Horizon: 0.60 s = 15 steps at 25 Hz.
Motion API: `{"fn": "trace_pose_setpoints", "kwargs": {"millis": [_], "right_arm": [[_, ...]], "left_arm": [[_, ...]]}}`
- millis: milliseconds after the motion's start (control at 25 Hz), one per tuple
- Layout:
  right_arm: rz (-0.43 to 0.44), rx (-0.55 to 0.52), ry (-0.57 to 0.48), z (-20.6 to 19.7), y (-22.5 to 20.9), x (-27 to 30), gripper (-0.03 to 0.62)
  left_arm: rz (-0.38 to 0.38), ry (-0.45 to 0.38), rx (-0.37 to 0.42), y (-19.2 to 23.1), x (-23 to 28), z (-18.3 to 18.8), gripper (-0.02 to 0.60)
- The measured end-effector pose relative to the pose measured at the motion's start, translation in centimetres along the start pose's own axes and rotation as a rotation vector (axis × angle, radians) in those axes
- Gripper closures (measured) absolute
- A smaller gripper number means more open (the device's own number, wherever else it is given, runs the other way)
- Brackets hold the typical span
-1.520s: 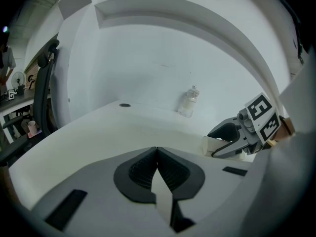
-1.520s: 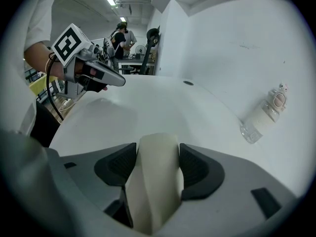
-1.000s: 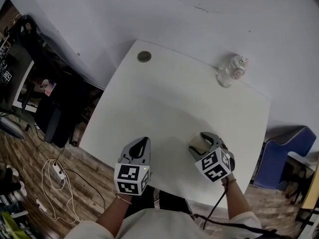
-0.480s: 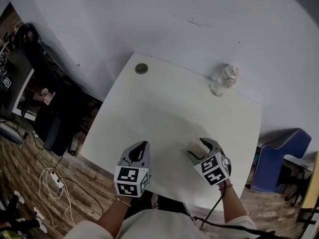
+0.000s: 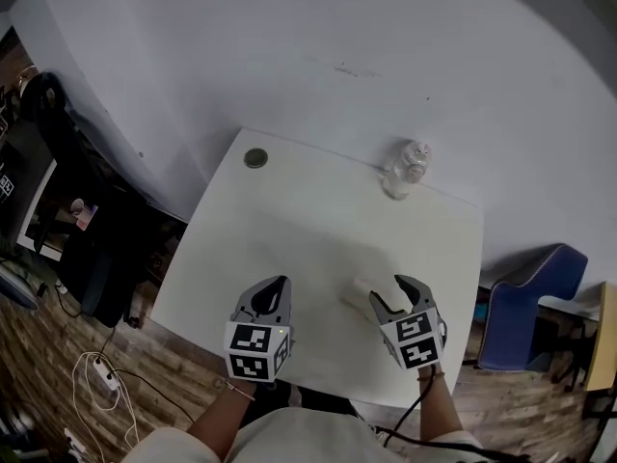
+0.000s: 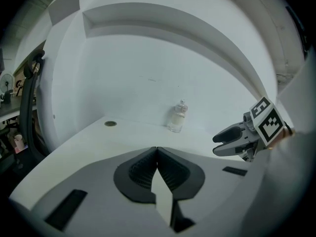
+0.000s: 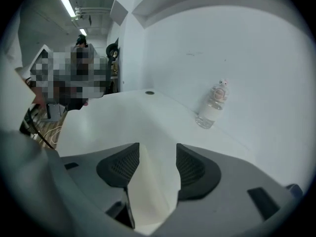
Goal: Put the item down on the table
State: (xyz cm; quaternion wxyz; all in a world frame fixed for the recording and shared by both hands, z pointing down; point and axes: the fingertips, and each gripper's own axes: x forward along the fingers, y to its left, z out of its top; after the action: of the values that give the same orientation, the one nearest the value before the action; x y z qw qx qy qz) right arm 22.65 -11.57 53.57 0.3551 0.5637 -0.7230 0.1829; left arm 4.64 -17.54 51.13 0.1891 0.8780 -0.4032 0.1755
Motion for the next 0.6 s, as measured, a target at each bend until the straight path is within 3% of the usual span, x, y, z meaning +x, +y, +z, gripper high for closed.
{"fn": "trace_pose_setpoints", "kwargs": {"millis": [400, 600], "right_arm": [[-0.196, 0.208, -0.109, 0.5, -3.9, -4.7, 0.452], [-0.311, 0.255, -0.149, -0.1, -6.9, -7.2, 0.502]], "left_arm": [[-0.061, -0.067, 0.043, -1.7, 0.8, 4.6, 0.563], [-0.093, -0.115, 0.083, -2.7, 1.3, 7.0, 0.563]]}}
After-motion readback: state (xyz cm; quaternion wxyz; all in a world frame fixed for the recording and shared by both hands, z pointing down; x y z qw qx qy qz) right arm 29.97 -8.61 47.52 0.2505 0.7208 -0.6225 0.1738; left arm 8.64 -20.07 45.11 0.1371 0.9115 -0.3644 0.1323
